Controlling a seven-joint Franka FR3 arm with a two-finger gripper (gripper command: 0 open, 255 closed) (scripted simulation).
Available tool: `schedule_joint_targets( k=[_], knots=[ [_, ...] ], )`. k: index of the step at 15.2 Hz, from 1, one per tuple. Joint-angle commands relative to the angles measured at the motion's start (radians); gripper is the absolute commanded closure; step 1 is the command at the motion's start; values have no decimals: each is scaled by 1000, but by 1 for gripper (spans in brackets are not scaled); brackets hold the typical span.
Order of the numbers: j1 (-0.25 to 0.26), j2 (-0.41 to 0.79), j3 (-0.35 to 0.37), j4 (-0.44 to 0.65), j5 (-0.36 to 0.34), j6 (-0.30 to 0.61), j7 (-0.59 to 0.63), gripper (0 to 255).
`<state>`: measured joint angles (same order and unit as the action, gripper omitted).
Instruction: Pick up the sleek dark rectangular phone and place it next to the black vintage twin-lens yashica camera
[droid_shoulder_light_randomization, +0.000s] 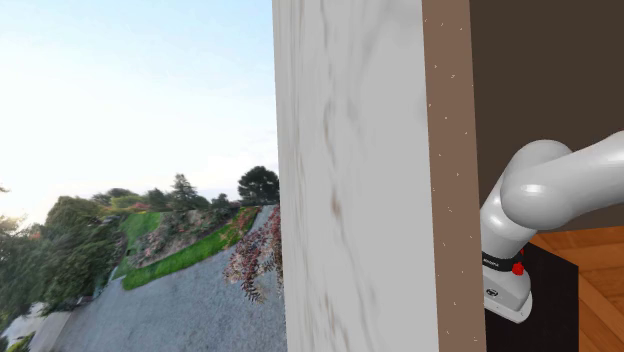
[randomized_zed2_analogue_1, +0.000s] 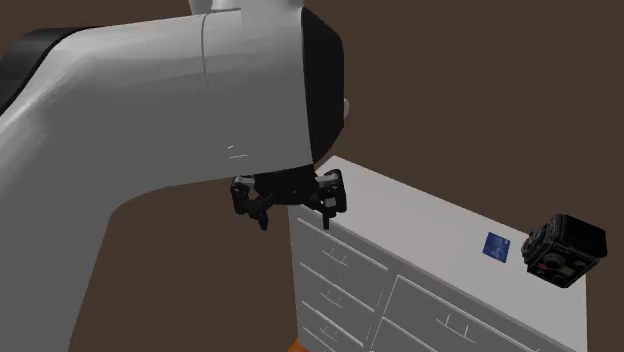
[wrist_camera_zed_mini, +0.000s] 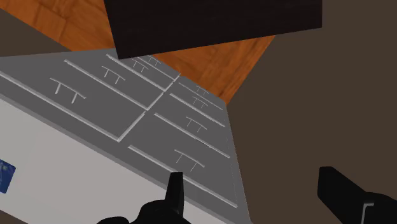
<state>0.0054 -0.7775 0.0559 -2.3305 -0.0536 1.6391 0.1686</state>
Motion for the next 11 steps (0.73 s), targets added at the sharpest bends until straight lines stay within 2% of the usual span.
schedule_joint_targets(
  k=[1, 11],
  knots=[
    [0, 0, 0, 0, 0, 0, 0, 0],
    [23, 329, -136, 78, -43, 236, -279, 0]
  ],
)
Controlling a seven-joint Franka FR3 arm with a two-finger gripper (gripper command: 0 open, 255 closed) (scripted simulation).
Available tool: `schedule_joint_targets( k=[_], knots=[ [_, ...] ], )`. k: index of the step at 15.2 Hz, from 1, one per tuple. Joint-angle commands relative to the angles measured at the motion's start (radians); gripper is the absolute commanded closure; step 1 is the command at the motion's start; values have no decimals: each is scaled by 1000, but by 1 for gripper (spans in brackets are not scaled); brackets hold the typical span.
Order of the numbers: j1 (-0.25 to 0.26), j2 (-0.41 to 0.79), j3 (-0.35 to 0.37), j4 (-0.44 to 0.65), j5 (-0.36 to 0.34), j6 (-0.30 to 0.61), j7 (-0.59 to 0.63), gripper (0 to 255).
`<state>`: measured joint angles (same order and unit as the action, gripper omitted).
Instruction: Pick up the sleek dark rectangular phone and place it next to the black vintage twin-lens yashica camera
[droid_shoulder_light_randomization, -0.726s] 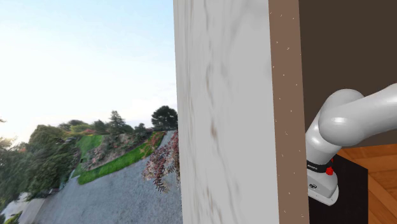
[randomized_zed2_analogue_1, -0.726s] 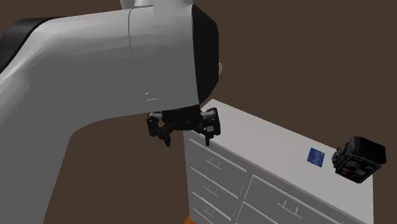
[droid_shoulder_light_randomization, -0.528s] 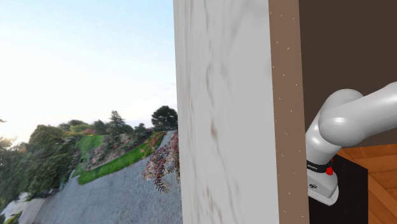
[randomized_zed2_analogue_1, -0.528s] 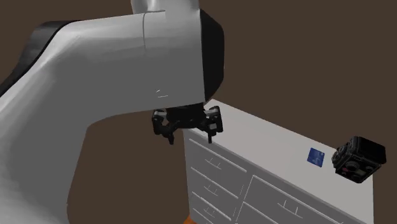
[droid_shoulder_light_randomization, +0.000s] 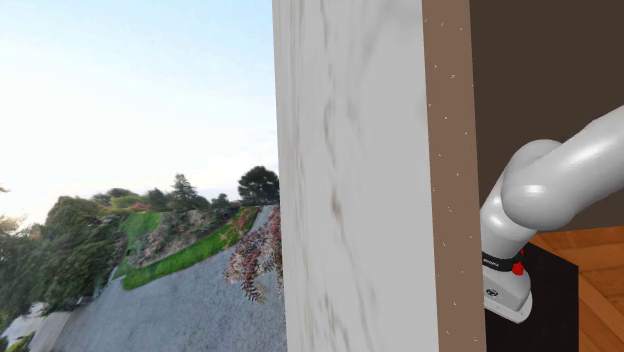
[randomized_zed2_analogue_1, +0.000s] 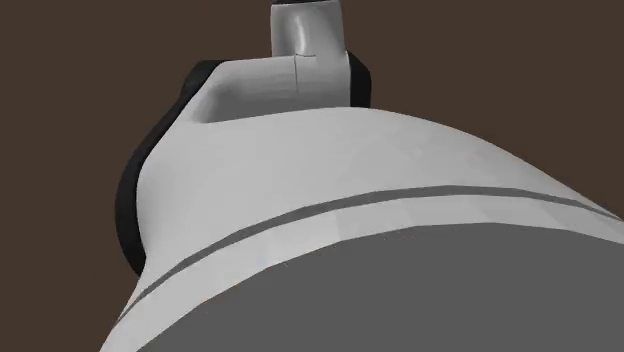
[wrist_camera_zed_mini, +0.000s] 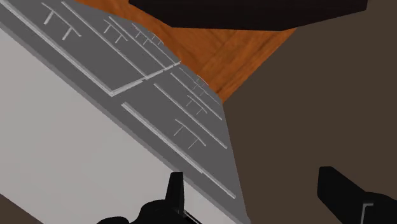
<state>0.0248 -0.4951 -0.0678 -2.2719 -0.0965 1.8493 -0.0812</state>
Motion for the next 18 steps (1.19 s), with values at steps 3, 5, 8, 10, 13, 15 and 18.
schedule_joint_targets(
  k=[3, 5, 8, 10, 13, 15, 18],
  knots=[
    [13, 160, -43, 73, 5, 80, -113, 0],
    [18, 237, -60, 115, 14, 111, -169, 0],
    [23, 356, -79, 189, 33, 148, -253, 0],
    [24, 436, -87, 245, 49, 166, -309, 0],
    [22, 558, -92, 340, 76, 183, -389, 0],
    [18, 640, -90, 410, 93, 188, -440, 0],
    [7, 765, -81, 526, 116, 185, -511, 0]
  ],
)
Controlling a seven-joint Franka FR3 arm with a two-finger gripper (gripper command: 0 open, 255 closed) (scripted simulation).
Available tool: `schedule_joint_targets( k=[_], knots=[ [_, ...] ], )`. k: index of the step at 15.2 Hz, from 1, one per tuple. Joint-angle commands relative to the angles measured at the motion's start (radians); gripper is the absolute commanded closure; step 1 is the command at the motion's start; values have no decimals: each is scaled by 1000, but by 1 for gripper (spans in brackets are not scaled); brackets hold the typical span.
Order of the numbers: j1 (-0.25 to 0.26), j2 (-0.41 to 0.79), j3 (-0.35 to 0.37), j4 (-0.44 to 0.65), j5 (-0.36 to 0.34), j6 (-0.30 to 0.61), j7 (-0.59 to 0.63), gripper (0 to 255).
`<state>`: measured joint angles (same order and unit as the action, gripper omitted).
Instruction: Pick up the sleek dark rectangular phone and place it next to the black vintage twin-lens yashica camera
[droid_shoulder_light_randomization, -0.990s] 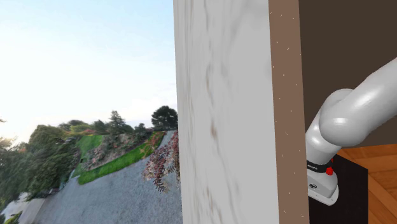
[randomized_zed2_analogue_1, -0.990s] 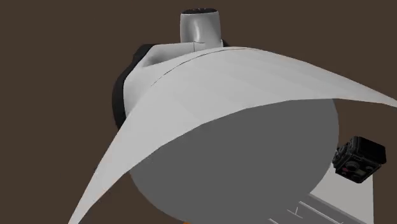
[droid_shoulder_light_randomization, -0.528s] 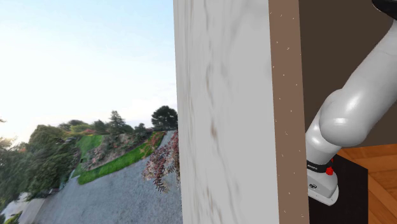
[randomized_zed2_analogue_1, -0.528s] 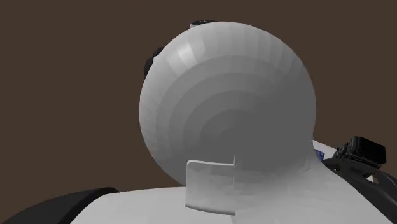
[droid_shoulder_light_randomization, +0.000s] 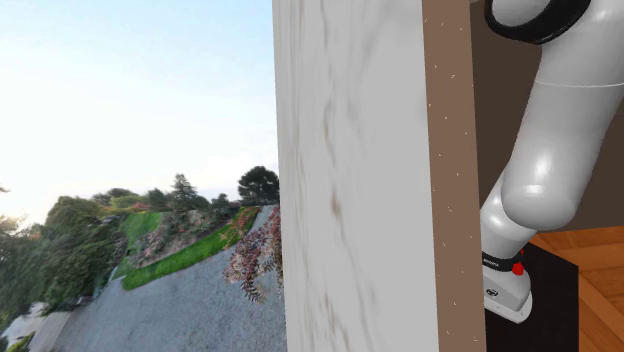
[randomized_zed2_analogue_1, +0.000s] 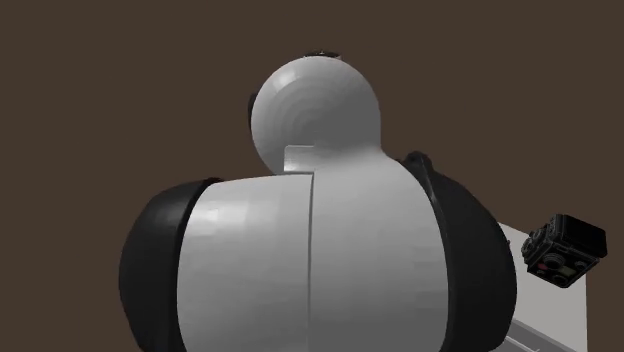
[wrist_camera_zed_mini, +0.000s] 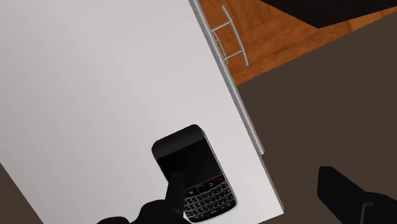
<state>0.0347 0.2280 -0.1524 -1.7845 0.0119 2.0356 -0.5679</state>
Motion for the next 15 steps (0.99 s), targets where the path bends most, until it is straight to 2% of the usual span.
schedule_joint_targets(
  k=[1, 7, 15],
  knots=[
    [-6, 84, 8, 81, 14, -5, -46, 0],
    [-28, 336, 41, 366, 36, -56, -154, 0],
    [-30, 371, 44, 318, 39, 27, -157, 0]
  ],
)
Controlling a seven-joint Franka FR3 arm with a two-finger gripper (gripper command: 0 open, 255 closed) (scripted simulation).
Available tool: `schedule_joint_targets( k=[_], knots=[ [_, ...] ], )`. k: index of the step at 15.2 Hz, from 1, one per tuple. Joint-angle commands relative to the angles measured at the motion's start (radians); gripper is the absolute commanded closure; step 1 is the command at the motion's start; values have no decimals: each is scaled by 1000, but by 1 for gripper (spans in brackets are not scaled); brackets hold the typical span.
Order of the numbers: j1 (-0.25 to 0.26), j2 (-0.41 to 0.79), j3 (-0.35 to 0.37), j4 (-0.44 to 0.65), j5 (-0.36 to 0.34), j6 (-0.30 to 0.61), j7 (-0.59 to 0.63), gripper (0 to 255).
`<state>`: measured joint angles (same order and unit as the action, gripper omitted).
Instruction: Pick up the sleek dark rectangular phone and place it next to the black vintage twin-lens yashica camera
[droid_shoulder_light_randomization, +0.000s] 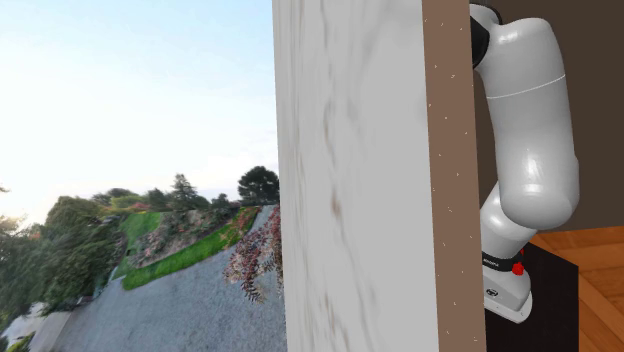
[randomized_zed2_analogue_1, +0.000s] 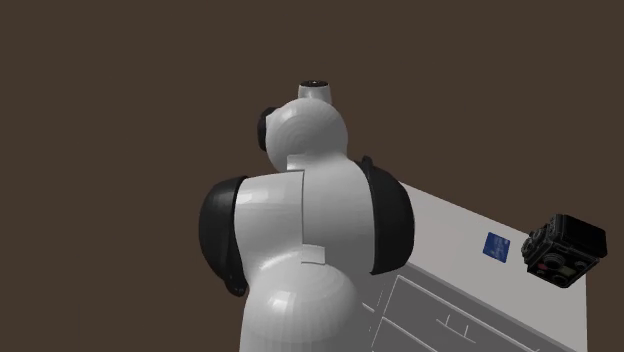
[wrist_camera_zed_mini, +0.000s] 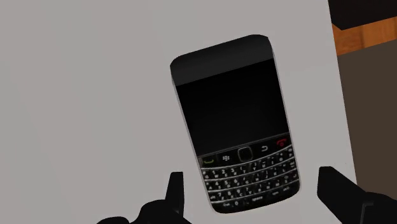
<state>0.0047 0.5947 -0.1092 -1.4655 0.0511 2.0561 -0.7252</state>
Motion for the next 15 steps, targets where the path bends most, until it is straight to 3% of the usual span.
schedule_joint_targets(
  k=[1, 7, 8, 15],
  knots=[
    [0, 5, 0, -1, 0, 6, 0, 0],
    [0, 5, 0, -1, 0, 6, 0, 0],
    [0, 5, 0, -1, 0, 6, 0, 255],
    [0, 5, 0, -1, 0, 6, 0, 255]
  ],
)
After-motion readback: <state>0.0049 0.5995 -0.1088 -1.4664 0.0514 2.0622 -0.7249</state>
